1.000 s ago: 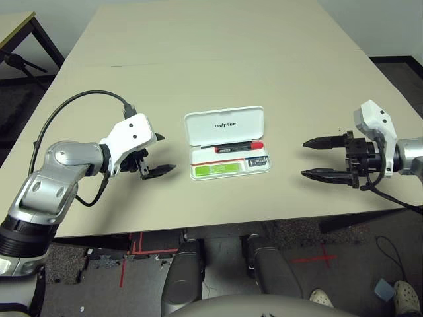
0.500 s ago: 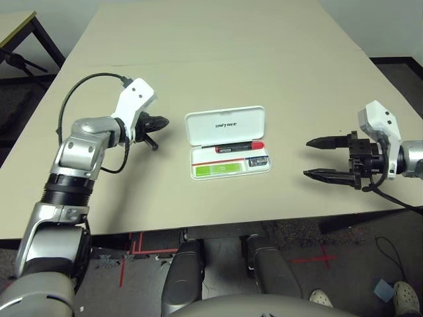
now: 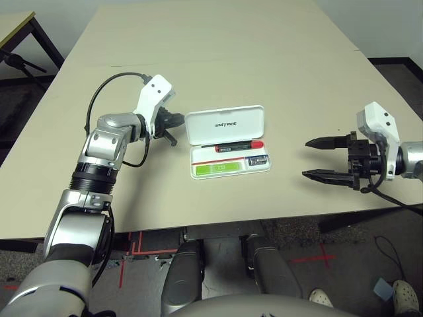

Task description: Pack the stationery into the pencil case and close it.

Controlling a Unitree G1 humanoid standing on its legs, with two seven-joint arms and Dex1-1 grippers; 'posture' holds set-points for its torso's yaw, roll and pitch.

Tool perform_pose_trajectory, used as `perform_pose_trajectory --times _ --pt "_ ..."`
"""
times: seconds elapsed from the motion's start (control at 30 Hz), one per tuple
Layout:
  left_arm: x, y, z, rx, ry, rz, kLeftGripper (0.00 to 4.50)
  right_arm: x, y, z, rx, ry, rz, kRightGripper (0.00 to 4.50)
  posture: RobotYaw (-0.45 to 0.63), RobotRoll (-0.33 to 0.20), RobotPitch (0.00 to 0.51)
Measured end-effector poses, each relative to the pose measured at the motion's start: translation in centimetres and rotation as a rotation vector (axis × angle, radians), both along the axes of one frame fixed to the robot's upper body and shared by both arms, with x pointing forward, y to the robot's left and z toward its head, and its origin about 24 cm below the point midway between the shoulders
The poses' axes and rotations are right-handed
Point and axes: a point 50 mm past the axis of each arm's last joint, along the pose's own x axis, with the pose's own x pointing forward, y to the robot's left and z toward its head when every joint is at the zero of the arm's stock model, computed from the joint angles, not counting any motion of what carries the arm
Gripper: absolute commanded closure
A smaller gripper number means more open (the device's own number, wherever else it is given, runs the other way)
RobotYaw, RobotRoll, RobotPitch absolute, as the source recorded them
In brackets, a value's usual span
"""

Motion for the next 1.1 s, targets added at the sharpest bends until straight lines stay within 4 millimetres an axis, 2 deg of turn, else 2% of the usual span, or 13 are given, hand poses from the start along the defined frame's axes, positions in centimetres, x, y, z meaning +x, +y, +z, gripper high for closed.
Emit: perform_pose_trajectory --times 0.13,0.4,0.63,1.1 --pt "-0.7 0.0 0.7 0.008 -0.011 -0.052 4.46 0.0 0.0 0.0 -0.001 -0.003 0.002 0.00 -0.08 0.000 0.140" --pt "-3.0 -0.1 0.6 0.030 0.010 -0.195 4.46 0.3 0.2 0.1 -0.003 -0.004 0.013 0.00 -0.07 0.000 0.137" --pt "-5.8 -1.3 -1.3 0.084 0.092 -0.349 4.46 0.6 0.4 0.0 -0.025 -0.009 0.023 0.00 -0.06 0.000 0.136" --pt "-6.3 -4.1 -3.2 0.146 0.101 -0.385 4.46 0.7 0.4 0.1 -0.040 -0.014 0.019 0.00 -0.08 0.000 0.143"
